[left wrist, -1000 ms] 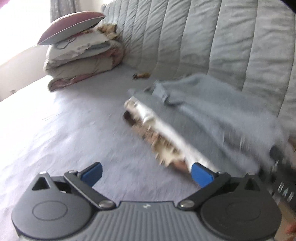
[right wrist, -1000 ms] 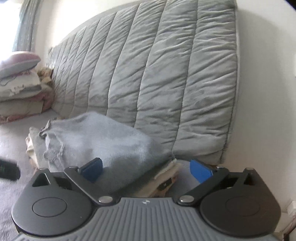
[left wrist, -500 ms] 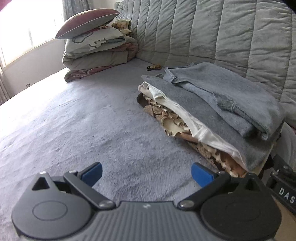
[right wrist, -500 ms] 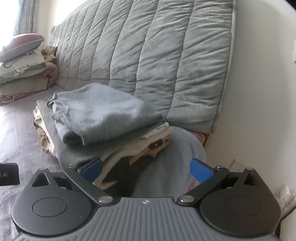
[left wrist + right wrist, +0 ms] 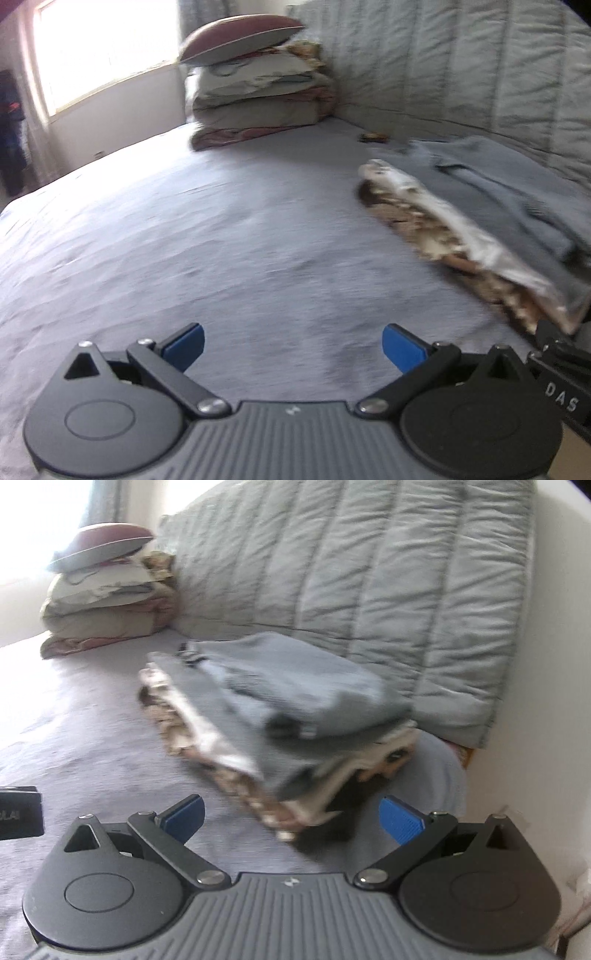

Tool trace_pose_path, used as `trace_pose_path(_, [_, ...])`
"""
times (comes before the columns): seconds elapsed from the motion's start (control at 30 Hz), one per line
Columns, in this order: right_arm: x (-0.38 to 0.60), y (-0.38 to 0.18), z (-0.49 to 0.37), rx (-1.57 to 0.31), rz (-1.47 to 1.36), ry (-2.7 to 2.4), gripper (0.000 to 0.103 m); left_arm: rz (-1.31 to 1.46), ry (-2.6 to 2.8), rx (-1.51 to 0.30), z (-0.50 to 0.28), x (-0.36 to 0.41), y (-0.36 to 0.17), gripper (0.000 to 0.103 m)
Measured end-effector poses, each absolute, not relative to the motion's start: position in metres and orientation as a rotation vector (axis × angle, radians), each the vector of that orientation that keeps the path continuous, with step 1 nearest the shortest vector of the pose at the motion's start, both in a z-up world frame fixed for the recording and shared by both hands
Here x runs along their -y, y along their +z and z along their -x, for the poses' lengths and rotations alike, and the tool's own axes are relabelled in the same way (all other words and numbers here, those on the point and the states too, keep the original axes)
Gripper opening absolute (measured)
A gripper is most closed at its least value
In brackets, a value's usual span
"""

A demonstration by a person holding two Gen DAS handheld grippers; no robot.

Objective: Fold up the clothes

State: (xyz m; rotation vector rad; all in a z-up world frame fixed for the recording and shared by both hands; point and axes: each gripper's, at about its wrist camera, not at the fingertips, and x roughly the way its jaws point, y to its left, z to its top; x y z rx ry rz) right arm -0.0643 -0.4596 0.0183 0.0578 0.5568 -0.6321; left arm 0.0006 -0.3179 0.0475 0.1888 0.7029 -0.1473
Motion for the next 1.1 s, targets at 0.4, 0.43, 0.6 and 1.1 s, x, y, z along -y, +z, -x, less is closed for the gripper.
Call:
trace_pose_path(0.4, [0.344,0.017,0.03,-0.57,0.002,-0.418,0.103,-0.132,0.046,-0.716,-0.008,0.192,0.043,0.103])
trace_pose_path(0.43, [0.333,0.016,0.027,-0.574,0.007,-0.398,0.103,-0.126,0.064,-0.718,-0.008,0.18,0.042,0.103])
trace_pose_path(0.6, [0.284,0.011,0.017,-0.574,0.041,-0.32,0.103,-0.107,0.142,-0.727,-0.012,0.128,0.035,0.103])
trace_pose_path(1.1, [0.194,-0.017,-0.023,-0.628,0.075,-0.199,0.103,-0.025,0.24,-0.775,-0.028,0.026,0.004,0.103])
